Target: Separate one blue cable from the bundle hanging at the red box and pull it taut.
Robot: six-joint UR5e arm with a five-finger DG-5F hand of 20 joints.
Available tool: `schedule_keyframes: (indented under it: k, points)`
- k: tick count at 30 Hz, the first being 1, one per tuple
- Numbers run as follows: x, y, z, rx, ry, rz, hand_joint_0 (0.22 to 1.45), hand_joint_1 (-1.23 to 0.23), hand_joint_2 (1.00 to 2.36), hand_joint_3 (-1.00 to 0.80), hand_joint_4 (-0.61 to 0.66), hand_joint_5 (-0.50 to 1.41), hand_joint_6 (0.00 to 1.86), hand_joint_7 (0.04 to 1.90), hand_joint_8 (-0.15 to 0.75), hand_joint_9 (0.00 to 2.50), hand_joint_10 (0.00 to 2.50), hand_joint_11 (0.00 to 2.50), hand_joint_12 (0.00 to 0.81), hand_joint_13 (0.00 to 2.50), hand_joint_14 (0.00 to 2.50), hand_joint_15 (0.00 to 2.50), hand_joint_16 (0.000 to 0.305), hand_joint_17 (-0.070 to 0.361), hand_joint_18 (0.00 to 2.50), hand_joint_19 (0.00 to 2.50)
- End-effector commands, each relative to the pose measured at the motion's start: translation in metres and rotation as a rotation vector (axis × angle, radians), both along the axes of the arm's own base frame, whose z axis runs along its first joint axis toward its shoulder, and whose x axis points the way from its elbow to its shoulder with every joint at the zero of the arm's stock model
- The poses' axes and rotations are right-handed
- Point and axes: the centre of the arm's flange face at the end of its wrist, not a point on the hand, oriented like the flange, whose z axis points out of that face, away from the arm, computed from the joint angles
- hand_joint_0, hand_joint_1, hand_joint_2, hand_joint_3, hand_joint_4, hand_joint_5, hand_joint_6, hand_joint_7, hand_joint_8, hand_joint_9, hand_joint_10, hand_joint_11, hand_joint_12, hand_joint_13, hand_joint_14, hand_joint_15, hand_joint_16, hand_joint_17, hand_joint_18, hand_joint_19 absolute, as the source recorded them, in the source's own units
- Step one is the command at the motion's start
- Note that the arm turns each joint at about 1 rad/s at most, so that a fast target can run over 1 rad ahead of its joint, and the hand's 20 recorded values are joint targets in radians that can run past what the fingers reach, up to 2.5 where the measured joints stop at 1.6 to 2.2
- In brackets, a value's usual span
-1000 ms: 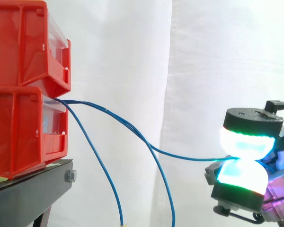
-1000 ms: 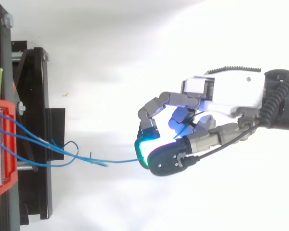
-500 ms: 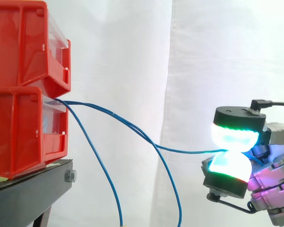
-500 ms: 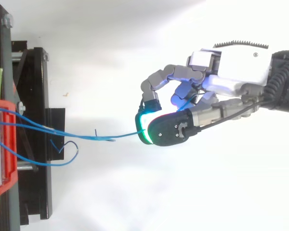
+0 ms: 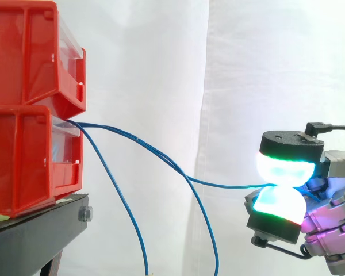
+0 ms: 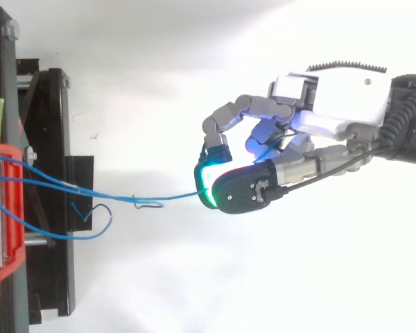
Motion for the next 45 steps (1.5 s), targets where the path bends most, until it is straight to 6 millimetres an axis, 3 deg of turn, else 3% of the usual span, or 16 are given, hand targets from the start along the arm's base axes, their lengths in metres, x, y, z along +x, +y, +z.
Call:
schedule_keyframes:
  k: [1,45]
  points:
    - [0.0002,0.0002,0.0012,0.0,-0.002,-0.001,0.71,-0.78,1.03,-0.05,-0.14,-0.18,0.89,1.42,0.316,1.07,2.0,1.71,0.378,0.97,2.5,1.53,0.044,0.099,1.42,1.47]
    - [0.0003,0.0002,0.0002,0.0,-0.001,-0.001,0.7,-0.77,1.03,-0.04,-0.13,-0.18,0.88,1.46,0.306,1.12,1.89,1.83,0.379,0.98,2.5,1.56,0.043,0.097,1.37,1.46]
